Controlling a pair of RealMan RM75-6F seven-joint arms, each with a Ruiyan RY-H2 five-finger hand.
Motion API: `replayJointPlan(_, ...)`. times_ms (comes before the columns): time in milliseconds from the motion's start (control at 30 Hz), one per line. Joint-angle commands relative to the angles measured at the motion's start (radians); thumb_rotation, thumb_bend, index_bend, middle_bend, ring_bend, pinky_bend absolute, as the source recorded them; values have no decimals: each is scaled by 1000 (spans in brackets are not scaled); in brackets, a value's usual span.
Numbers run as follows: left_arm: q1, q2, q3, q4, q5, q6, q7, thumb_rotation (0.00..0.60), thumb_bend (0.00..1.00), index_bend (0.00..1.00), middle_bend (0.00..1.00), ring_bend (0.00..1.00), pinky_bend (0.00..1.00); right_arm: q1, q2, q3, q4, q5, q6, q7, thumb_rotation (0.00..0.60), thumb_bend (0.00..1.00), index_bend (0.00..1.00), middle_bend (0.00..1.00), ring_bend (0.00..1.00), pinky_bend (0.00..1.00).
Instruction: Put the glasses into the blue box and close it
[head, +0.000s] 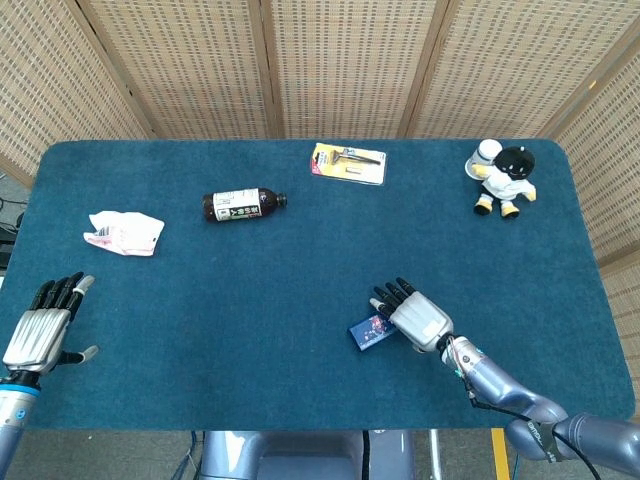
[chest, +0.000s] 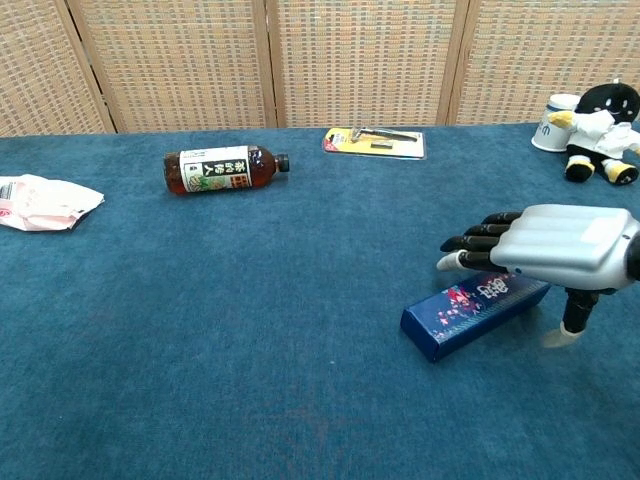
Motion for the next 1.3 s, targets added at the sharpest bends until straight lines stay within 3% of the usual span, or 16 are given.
replayJointPlan(33,0,0,0,0,-1,0,-1,600,0,0,0,0,0,-7,-34,-2,42,-49,46,41,600,156,402,300,19,68)
replayJointPlan(100,0,0,0,0,-2,-1,0,600,0,0,0,0,0,-13,-50,-5,68,-87,84,81,600,230,530,423,90,103)
replayJointPlan(167,-2,-1,0,1,-3,-4,2,600,0,0,0,0,0,-20,-66,-7,102,-122,123,128,600,257,575,469,132,124)
replayJointPlan(333,-1,-2,1,-1,-1,-2,6,600,0,0,0,0,0,-22,-71,-11,131,-137,131,178,600,260,586,442,140,126)
replayJointPlan(433,0,-2,1,-2,-1,0,6,600,0,0,0,0,0,-21,-57,-16,118,-129,111,190,600,245,469,314,120,126)
replayJointPlan(500,0,-2,2,-2,1,1,7,600,0,0,0,0,0,-20,-42,-19,101,-117,92,191,600,170,252,110,41,126)
replayJointPlan(600,0,-2,3,-3,2,1,7,600,0,0,0,0,0,-19,-12,-14,54,-82,63,179,600,28,17,0,0,126)
replayJointPlan(967,11,21,7,-16,32,22,-37,600,0,0,0,0,0,-98,183,8,-177,-32,195,92,600,0,0,0,0,87)
replayJointPlan(1133,30,42,11,-22,66,63,-82,600,0,0,0,0,0,-249,267,12,-183,-38,430,257,600,0,0,0,0,51)
replayJointPlan(1300,42,52,17,-21,87,82,-113,600,0,0,0,0,0,-352,280,4,-137,-7,523,478,600,0,0,0,0,17)
